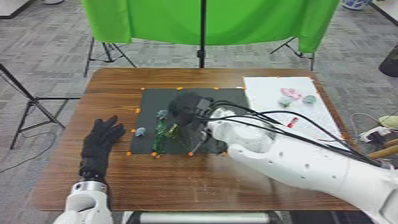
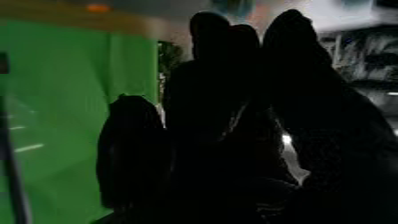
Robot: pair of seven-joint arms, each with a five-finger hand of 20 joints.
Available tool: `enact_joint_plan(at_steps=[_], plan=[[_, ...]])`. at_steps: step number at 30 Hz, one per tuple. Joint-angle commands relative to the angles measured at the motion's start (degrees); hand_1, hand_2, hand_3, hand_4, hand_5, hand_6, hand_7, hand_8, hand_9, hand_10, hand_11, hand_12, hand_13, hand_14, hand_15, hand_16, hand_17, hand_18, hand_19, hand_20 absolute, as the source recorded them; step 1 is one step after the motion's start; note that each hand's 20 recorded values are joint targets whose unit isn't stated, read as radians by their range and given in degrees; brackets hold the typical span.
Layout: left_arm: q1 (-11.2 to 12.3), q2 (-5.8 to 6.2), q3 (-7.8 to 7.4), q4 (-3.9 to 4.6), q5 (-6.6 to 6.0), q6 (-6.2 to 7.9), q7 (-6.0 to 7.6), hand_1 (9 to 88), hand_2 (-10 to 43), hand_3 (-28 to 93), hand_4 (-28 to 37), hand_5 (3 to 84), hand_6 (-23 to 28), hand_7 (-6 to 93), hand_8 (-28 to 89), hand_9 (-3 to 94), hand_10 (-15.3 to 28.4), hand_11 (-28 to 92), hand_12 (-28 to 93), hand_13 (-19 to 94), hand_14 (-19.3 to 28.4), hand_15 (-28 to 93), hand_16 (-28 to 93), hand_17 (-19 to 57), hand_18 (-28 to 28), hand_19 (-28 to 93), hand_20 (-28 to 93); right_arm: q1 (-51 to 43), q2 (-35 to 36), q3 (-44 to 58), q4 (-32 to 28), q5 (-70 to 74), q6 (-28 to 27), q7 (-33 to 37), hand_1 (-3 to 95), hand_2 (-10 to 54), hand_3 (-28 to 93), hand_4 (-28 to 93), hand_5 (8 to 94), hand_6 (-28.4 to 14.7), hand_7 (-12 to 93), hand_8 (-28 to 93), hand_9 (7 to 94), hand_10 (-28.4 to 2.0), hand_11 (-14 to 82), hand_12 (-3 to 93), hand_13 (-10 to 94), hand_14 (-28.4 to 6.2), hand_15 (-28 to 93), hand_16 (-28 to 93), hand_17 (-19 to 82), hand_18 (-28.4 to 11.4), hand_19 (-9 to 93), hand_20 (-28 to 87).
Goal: Arrange flowers
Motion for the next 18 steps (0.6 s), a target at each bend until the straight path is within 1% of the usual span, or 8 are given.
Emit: enact_joint_plan(at_steps=[1, 5, 7, 8, 10, 11, 14, 18], plan=[[2.23, -0.32, -0.15, 0.10, -0.04, -0.01, -0.87, 21.5, 11.5, 55, -28.3, 43.9, 4.7, 11.0, -6, 44.1, 14.0, 18, 11, 33, 17.8, 23, -1, 4.7, 11.4, 5, 18, -3.05, 12.79, 15.85, -6.80, 1.19, 1.33, 10.36, 50.5, -9.5, 62, -20, 63.2, 1.6, 20, 3, 72.4, -12.1, 15.5, 22.2, 84, -3.4, 59, 35, 59, -11.7, 93, 57], [2.37, -0.32, -0.02, -0.05, 0.28, -0.22, -1.04, 21.6, 11.5, 55, -28.3, 43.8, 4.6, 11.0, -6, 44.1, 14.1, 18, 11, 33, 17.9, 23, -1, 4.7, 11.4, 6, 18, -3.79, 15.74, 19.50, -3.93, 2.04, -3.30, 14.70, 42.6, -9.5, 65, -17, 61.8, 1.3, 18, -8, 70.1, -13.2, 14.6, 20.9, 82, -5.5, 59, 35, 57, -12.9, 93, 55], [2.32, -0.36, 0.04, -0.07, 0.34, -0.39, -1.07, 21.8, 11.5, 55, -28.3, 43.9, 4.7, 11.0, -6, 44.1, 14.1, 18, 12, 33, 17.9, 23, -1, 4.7, 11.4, 5, 18, -3.75, 16.37, 20.17, -2.06, 2.77, -8.29, 17.07, 35.4, -9.5, 63, -14, 59.8, 0.5, 15, -8, 68.5, -14.5, 12.6, 20.3, 81, -7.1, 59, 34, 57, -14.1, 93, 54], [2.26, -0.39, 0.05, -0.05, 0.39, -0.49, -1.08, 21.6, 11.4, 55, -28.3, 43.9, 4.7, 11.0, -6, 44.1, 14.0, 18, 11, 33, 17.8, 23, -1, 4.8, 11.4, 5, 18, -3.73, 16.66, 20.62, -1.46, 4.02, -12.11, 18.55, 32.5, -9.5, 62, -13, 58.4, 0.1, 13, -8, 67.3, -15.3, 11.8, 20.3, 81, -7.8, 58, 34, 56, -14.8, 93, 53], [2.18, -0.45, 0.01, -0.04, 0.51, -0.57, -1.19, 21.5, 11.4, 55, -28.3, 43.9, 4.7, 11.0, -6, 44.1, 14.1, 18, 11, 33, 17.9, 23, -1, 4.7, 11.4, 5, 18, -4.64, 16.54, 22.49, -0.10, 6.66, -18.43, 20.42, 26.7, -9.5, 60, -12, 52.2, -0.8, 8, -6, 63.7, -17.5, 9.6, 20.7, 79, -9.9, 58, 34, 56, -15.3, 93, 51], [2.22, -0.46, 0.01, -0.05, 0.52, -0.54, -1.23, 21.5, 11.4, 55, -28.3, 43.9, 4.7, 11.0, -6, 44.1, 14.1, 18, 11, 33, 17.9, 23, -1, 4.7, 11.4, 5, 18, -5.22, 16.34, 23.11, 0.83, 6.90, -19.70, 20.95, 25.5, -9.5, 59, -11, 47.8, -0.8, 7, -6, 61.1, -18.2, 8.8, 20.9, 77, -11.0, 58, 34, 56, -15.3, 93, 50], [2.10, -0.58, 0.07, -0.04, 0.52, -0.50, -1.41, 21.7, 11.4, 55, -28.3, 43.9, 4.7, 11.0, -6, 44.1, 14.1, 18, 11, 33, 17.9, 23, -1, 4.7, 11.4, 5, 18, -7.18, 15.94, 24.28, 3.33, 6.18, -19.79, 22.28, 24.5, -9.5, 58, -11, 43.5, -0.6, 5, -6, 58.5, -18.7, 8.2, 21.2, 77, -11.6, 58, 33, 57, -15.3, 93, 49], [2.02, -0.52, 0.03, 0.00, 0.55, -0.63, -1.53, 21.7, 11.5, 55, -28.3, 43.8, 4.6, 11.0, -6, 44.2, 14.1, 18, 11, 33, 17.9, 23, -1, 4.7, 11.4, 5, 18, -9.56, 16.01, 25.46, 4.80, 6.14, -18.80, 23.01, 24.7, -9.5, 58, -11, 44.3, -0.5, 6, -5, 60.1, -19.1, 9.1, 21.7, 77, -11.3, 59, 33, 57, -15.2, 93, 48]])
